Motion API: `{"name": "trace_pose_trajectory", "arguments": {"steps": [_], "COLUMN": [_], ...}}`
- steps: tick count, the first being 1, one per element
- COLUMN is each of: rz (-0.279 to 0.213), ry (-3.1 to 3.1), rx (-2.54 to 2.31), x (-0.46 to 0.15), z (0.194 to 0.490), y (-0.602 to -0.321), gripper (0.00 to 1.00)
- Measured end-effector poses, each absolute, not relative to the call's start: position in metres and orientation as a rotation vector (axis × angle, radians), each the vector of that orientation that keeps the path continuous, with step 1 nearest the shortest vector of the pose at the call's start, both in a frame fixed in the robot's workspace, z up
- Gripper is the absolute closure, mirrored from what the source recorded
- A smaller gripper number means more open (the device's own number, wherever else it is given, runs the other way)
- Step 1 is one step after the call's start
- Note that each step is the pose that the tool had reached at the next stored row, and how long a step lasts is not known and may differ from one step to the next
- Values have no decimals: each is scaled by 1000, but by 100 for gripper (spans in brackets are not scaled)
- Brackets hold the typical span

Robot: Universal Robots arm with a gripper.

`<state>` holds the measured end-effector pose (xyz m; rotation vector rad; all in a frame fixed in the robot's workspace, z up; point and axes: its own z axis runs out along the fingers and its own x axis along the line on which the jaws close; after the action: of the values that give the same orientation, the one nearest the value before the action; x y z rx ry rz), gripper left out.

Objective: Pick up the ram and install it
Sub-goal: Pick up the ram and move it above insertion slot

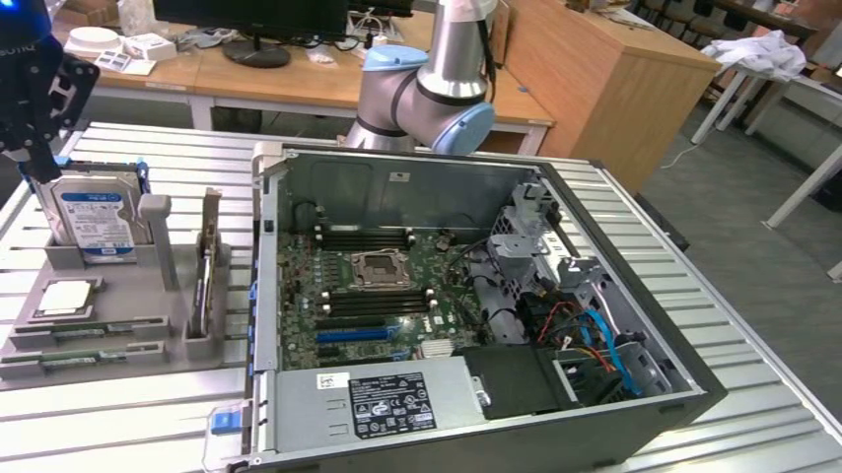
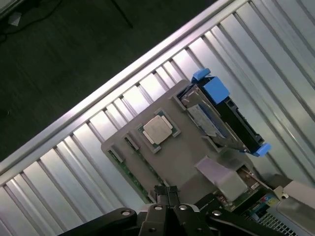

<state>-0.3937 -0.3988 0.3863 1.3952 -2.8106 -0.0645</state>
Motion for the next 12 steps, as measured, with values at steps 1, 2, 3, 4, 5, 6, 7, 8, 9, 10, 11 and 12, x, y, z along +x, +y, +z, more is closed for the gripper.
{"name": "trace_pose_trajectory", "arguments": {"steps": [1,2,3,4,5,6,7,8,9,10,11,12], "rz": [-65,-64,-64,-64,-64,-64,-64,-64,-64,-64,-64,-63], "ry": [-2798,-2784,-2771,-2756,-2742,-2728,-2714,-2699,-2686,-2673,-2658,-2643], "rx": [1420,1445,1470,1497,1522,1546,1570,1594,1616,1637,1660,1683], "x": [-394,-394,-394,-394,-394,-394,-394,-394,-394,-394,-394,-394], "z": [386,386,386,386,386,386,386,386,386,386,386,386], "y": [-399,-399,-399,-399,-399,-399,-399,-399,-399,-399,-399,-399], "gripper": [89,89,89,89,89,89,89,89,89,89,89,89]}}
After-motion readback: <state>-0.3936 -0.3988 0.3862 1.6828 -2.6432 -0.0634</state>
